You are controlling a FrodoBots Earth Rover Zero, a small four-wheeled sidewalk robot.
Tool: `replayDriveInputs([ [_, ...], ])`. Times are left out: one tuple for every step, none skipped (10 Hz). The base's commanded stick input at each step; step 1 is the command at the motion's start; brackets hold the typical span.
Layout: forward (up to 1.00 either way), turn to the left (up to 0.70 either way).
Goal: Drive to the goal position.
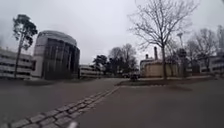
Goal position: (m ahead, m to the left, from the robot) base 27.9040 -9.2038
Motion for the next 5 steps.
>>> replayDriveInputs([
  [1.0,0.01],
  [1.0,0.01],
  [1.0,0.01],
  [1.0,0.01],
  [1.0,0.01],
])
